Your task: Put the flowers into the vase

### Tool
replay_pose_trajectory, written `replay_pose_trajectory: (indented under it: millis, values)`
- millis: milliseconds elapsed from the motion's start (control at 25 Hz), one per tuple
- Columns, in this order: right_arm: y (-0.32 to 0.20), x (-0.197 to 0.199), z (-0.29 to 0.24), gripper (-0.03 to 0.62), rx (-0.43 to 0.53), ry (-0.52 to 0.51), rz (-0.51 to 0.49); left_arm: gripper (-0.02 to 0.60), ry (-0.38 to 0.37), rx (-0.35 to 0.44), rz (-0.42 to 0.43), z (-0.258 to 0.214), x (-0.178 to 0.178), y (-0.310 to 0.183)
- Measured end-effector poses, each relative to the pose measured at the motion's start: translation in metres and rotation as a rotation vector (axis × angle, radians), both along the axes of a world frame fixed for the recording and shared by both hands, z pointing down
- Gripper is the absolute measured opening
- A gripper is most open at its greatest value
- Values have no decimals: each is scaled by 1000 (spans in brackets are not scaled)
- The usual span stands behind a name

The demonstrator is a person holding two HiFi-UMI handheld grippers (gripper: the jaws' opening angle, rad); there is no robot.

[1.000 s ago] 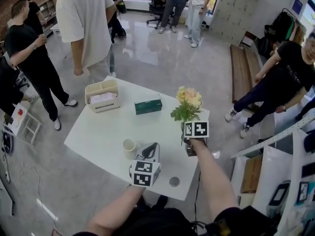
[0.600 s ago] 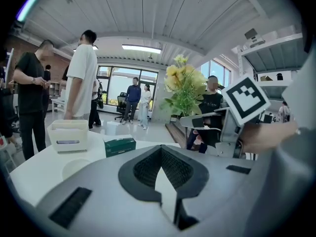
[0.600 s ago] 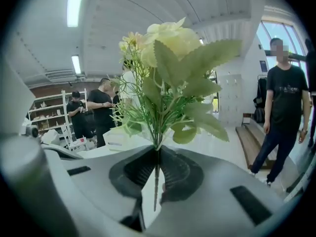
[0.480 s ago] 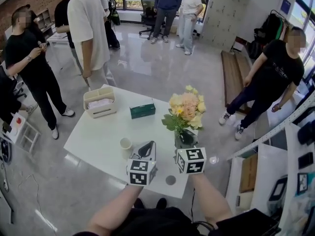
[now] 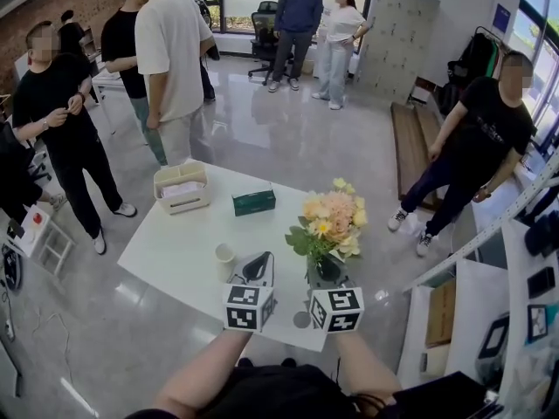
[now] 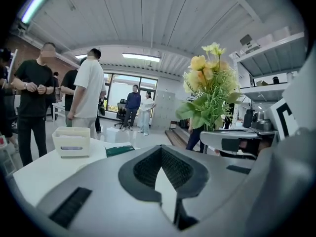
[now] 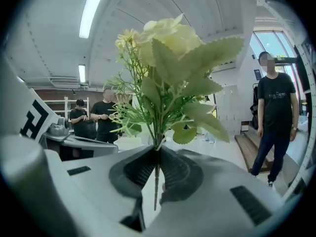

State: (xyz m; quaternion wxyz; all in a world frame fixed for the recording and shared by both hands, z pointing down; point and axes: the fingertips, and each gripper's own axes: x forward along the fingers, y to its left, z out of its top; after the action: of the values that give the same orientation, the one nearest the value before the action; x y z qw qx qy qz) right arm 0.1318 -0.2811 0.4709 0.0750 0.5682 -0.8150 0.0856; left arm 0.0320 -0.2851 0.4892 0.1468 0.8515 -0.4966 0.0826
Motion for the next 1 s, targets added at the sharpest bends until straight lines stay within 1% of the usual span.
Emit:
replay_pose_trajectory:
  millis: [120,240,360,480,560,640,800,1000]
  values:
    - [-1,-13,-4,31,9,6,-36,3,3,7,-28,-4,-12,3]
    - [2,-47,-2,31,15,20,-122,3,2,0,-85,-1,-36,9]
    - [7,-86,1,31,14,21,-216,3,-12,-6,-158,1,-70,21]
    - [15,-123,4,31,8,10,-312,3,-34,-15,-261,5,-116,35]
    - [22,-144,4,31,13,5,-367,3,-28,-34,-323,11,-141,42]
    - [28,-161,1,32,28,3,-411,3,-18,-42,-359,14,-157,48]
    - [24,-184,-23,31,91,-40,-443,3,-18,-43,-362,14,-169,52]
    - [-2,-197,-99,31,284,-89,-436,3,-17,-26,-340,4,-171,45]
